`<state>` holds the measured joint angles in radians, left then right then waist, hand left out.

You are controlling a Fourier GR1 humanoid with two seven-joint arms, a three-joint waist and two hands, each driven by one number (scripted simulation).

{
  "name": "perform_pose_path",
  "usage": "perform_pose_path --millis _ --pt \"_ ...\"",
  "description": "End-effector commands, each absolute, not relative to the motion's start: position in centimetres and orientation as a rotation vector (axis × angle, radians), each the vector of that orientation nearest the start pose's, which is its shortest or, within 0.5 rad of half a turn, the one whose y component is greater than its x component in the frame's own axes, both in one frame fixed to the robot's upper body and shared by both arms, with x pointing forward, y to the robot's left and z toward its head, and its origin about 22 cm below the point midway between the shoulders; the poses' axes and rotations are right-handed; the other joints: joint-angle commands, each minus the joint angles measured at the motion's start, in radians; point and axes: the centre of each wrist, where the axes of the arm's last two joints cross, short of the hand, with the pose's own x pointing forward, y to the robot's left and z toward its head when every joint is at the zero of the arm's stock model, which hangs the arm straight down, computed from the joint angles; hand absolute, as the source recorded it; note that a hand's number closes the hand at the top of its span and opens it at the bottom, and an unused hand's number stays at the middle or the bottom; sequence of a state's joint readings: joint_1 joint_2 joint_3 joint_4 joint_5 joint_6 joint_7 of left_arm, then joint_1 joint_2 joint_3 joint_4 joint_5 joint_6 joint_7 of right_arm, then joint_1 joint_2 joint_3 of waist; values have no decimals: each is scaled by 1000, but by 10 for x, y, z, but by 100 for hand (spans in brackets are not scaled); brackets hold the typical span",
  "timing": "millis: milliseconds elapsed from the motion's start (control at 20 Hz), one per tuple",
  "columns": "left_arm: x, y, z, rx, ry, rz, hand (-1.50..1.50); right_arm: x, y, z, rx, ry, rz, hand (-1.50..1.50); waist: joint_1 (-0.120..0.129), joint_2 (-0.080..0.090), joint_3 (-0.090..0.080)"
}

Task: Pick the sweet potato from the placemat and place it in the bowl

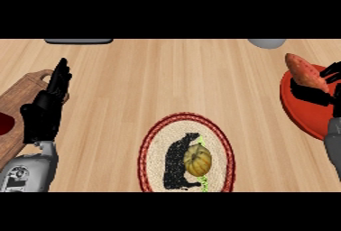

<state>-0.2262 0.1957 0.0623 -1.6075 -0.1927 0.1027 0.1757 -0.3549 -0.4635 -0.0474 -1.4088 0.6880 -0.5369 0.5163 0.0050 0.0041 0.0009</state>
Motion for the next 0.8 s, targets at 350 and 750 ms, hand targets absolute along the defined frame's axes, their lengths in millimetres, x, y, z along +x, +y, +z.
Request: perform_pose_path --millis 350,750 --pt "280 242 68 355 -1659 -194 0 337 -435 64 -1557 -1192 121 150 20 3 1" --pt "286 256 67 367 -1679 -182 0 337 -458 41 -1263 -1209 -1 -150 45 15 6"
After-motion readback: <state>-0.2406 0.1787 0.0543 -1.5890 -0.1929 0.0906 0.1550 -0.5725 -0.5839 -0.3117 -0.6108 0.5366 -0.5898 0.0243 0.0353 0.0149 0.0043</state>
